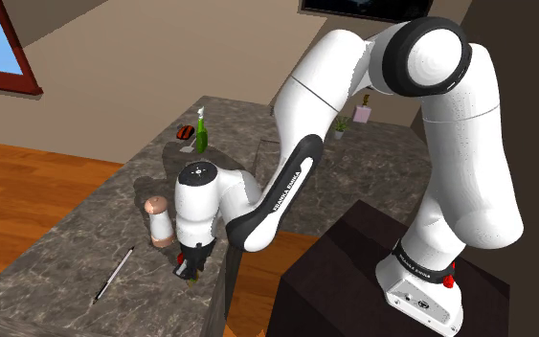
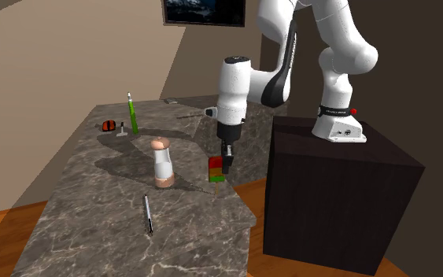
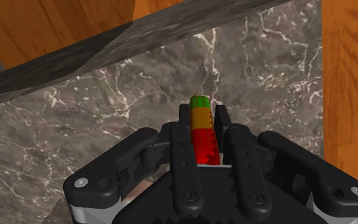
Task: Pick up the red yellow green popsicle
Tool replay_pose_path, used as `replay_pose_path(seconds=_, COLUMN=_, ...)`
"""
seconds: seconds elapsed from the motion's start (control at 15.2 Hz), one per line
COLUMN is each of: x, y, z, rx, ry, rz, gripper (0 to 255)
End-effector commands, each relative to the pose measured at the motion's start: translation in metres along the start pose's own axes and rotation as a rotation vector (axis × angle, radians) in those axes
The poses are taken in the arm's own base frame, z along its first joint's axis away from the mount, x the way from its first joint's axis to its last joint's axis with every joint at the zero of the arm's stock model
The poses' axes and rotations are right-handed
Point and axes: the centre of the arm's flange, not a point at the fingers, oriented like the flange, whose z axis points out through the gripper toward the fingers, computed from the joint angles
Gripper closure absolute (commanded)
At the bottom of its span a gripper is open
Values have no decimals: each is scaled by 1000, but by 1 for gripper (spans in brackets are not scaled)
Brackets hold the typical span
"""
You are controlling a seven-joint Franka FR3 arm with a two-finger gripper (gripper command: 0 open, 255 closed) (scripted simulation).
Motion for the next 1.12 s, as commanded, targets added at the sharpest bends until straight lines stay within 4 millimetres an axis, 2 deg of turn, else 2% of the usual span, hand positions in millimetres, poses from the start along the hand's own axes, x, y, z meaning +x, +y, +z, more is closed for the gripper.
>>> replay_pose_path(seconds=0.0, x=1, y=0, z=-5, rx=0, ry=0, rz=0, gripper=255)
replay_pose_path(seconds=0.92, x=7, y=0, z=-79, rx=0, ry=0, rz=0, gripper=255)
replay_pose_path(seconds=1.06, x=7, y=0, z=-79, rx=0, ry=0, rz=0, gripper=255)
